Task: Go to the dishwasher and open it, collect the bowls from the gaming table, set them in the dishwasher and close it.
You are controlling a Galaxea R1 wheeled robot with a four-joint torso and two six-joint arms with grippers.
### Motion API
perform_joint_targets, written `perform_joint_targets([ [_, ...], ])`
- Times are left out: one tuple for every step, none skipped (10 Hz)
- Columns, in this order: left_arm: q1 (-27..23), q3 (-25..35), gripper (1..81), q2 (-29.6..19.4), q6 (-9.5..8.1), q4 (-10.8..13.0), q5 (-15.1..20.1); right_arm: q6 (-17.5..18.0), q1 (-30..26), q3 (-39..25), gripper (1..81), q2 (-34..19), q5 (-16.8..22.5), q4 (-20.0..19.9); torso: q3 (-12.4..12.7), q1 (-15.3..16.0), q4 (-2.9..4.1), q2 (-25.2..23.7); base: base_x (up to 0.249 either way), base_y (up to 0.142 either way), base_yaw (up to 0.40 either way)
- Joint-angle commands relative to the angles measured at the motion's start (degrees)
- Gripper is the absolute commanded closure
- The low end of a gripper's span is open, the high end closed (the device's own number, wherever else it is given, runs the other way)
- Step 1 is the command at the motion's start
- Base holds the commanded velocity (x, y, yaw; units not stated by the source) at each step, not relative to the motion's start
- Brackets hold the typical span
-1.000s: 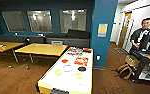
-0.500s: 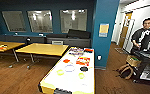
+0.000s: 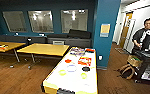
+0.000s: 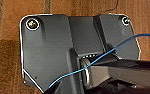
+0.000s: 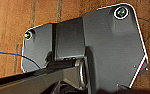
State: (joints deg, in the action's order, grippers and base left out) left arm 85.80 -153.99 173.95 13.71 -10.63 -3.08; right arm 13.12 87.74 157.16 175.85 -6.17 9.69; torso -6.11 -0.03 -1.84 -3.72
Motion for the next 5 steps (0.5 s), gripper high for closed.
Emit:
perform_joint_targets([
  [-2.5, 0.3, 1.0, 0.2, 0.26, -0.4, 3.3, -0.1, -2.8, 0.0, 1.0, 0.0, 2.6, 0.2, 0.0, 0.0, 0.00, 0.0, 0.000, 0.078, 0.000],
  [-2.4, 0.3, 1.0, 0.2, 0.26, -0.4, 3.3, -0.1, -2.8, 0.0, 1.0, 0.0, 2.6, 0.2, 0.0, 0.0, 0.00, 0.0, 0.000, 0.093, 0.000],
  [-2.4, 0.3, 1.0, 0.2, 0.26, -0.4, 3.3, -0.1, -2.8, 0.0, 1.0, 0.0, 2.6, 0.2, 0.0, 0.0, 0.00, 0.0, 0.000, 0.105, 0.000],
  [-2.4, 0.3, 1.0, 0.2, 0.26, -0.4, 3.3, -0.1, -2.8, 0.0, 1.0, 0.0, 2.6, 0.2, 0.0, 0.0, 0.00, 0.0, 0.000, 0.111, 0.000],
  [-2.4, 0.3, 1.0, 0.2, 0.26, -0.4, 3.3, -0.1, -2.8, 0.0, 1.0, 0.0, 2.5, 0.2, 0.0, 0.0, 0.00, 0.0, 0.000, 0.120, 0.000],
])
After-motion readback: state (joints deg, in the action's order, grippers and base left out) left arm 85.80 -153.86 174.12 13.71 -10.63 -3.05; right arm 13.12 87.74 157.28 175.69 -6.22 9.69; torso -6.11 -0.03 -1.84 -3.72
